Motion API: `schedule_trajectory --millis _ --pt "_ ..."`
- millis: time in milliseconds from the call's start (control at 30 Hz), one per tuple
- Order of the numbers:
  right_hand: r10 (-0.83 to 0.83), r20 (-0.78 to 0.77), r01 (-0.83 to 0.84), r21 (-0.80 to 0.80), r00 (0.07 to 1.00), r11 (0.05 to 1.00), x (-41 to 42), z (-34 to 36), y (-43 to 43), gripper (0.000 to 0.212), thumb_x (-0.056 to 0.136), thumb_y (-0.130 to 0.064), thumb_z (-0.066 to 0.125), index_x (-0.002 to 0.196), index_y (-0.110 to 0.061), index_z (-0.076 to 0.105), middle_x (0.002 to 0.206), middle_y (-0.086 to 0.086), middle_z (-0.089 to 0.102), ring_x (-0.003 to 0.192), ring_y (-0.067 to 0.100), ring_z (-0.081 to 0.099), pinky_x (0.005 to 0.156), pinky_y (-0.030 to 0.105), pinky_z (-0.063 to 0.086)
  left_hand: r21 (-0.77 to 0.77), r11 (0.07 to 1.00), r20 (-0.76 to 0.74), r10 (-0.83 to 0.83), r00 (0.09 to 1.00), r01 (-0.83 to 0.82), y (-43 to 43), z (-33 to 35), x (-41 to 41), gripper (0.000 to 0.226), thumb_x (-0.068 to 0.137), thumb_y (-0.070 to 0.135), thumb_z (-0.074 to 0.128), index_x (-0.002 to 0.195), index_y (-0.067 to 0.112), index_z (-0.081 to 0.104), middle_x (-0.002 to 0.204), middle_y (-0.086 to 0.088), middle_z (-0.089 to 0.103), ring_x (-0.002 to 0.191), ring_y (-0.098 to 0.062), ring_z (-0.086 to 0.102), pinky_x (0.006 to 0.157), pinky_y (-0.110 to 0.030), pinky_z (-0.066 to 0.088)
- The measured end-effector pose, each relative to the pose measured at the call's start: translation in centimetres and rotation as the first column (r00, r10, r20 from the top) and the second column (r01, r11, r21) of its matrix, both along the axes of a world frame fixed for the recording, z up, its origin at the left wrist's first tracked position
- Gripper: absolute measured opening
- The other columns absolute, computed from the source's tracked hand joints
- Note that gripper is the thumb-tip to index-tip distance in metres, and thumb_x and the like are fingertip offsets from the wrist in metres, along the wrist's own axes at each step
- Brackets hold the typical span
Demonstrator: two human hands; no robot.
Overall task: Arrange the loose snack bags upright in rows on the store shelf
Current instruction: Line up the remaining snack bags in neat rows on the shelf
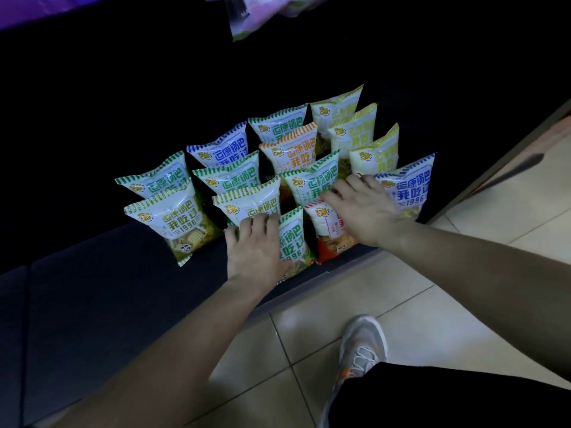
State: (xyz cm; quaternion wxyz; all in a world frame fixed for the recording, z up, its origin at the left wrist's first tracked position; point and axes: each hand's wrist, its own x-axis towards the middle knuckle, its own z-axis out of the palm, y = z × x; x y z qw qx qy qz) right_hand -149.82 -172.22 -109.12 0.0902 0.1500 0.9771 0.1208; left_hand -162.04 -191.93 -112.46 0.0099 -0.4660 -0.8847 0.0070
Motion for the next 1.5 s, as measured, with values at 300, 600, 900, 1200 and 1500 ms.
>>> schedule_trajectory --millis 300,600,900,1200,1500 --pt "-0.379 -0.276 0.312 -0.257 0.883 0.915 4.2 1.5 4.8 0.095 0.073 -0.053 0.071 0.149 -0.021 0.023 0.142 0.011 0.032 0.126 0.034 0.032 0.103 0.051 0.036 0.105 0.994 0.021 -0.014 1.0 0.012 2.2 1.6 2.1 0.107 0.066 0.07 0.067 0.148 0.022 0.018 0.146 -0.003 0.033 0.131 -0.026 0.032 0.107 -0.049 0.023" --pt "-0.397 -0.077 0.38 -0.171 0.915 0.909 7.8 -1.0 9.4 0.121 0.049 -0.058 0.085 0.147 -0.035 0.017 0.151 0.004 0.012 0.135 0.032 0.014 0.101 0.053 0.038 0.088 0.991 -0.004 -0.102 0.995 0.102 10.3 1.5 4.5 0.109 0.065 0.078 0.063 0.147 0.02 0.02 0.137 -0.008 0.041 0.121 -0.03 0.041 0.098 -0.048 0.027" --pt "-0.26 -0.076 0.269 0.161 0.963 0.95 6.9 -3.6 9.8 0.082 0.07 -0.02 0.075 0.139 -0.02 0.032 0.143 0.015 0.033 0.126 0.039 0.033 0.084 0.045 0.05 0.055 0.984 -0.087 -0.163 0.983 0.168 11.6 -0.7 4.1 0.102 0.066 0.078 0.063 0.141 0.017 0.03 0.129 -0.005 0.051 0.115 -0.028 0.052 0.092 -0.046 0.032" --pt "-0.25 -0.204 0.283 0.154 0.947 0.947 6.9 -3.7 10.3 0.079 0.061 -0.021 0.081 0.13 -0.017 0.045 0.129 0.018 0.045 0.119 0.042 0.04 0.084 0.046 0.049 0.083 0.973 -0.133 -0.204 0.97 0.217 11.4 -0.7 3.6 0.097 0.065 0.067 0.072 0.141 0.02 0.034 0.13 0.0 0.053 0.115 -0.024 0.052 0.092 -0.045 0.031" --pt "-0.265 -0.155 0.287 0.142 0.952 0.947 6.9 -3.2 9.5 0.088 0.058 -0.022 0.084 0.132 -0.016 0.036 0.132 0.019 0.043 0.123 0.042 0.039 0.085 0.046 0.049 0.055 0.979 -0.126 -0.186 0.975 0.194 11.6 -0.4 4.1 0.094 0.072 0.066 0.068 0.142 0.017 0.028 0.132 -0.002 0.048 0.116 -0.025 0.048 0.095 -0.045 0.032"
